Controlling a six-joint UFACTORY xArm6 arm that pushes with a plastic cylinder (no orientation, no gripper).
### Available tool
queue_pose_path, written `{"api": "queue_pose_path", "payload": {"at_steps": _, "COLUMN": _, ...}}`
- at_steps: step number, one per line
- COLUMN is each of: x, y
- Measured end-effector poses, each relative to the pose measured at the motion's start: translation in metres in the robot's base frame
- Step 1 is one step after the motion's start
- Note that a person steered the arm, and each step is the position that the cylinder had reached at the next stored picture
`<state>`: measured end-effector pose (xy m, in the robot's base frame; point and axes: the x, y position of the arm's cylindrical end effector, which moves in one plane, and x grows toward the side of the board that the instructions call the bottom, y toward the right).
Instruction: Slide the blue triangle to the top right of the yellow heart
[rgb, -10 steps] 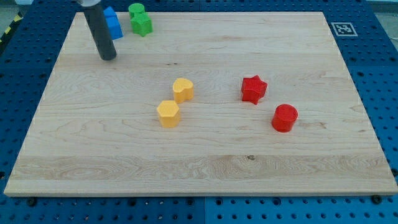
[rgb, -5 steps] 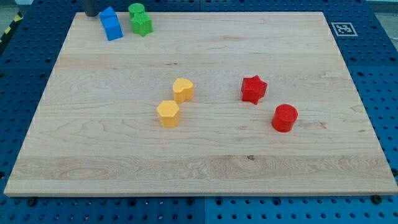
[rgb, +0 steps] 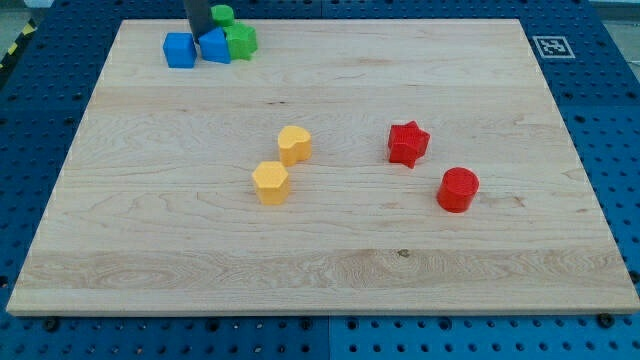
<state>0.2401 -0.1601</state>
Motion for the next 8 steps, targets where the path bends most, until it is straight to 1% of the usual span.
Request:
{"api": "queue_pose_path", "payload": {"at_steps": 3, "x": 0.048, "y": 0.006}}
{"api": "queue_pose_path", "payload": {"at_steps": 4, "x": 0.050, "y": 0.011}}
{"api": "queue_pose_path", "payload": {"at_steps": 6, "x": 0.047, "y": 0.043}}
{"api": "queue_pose_path", "payload": {"at_steps": 8, "x": 0.084, "y": 0.047}}
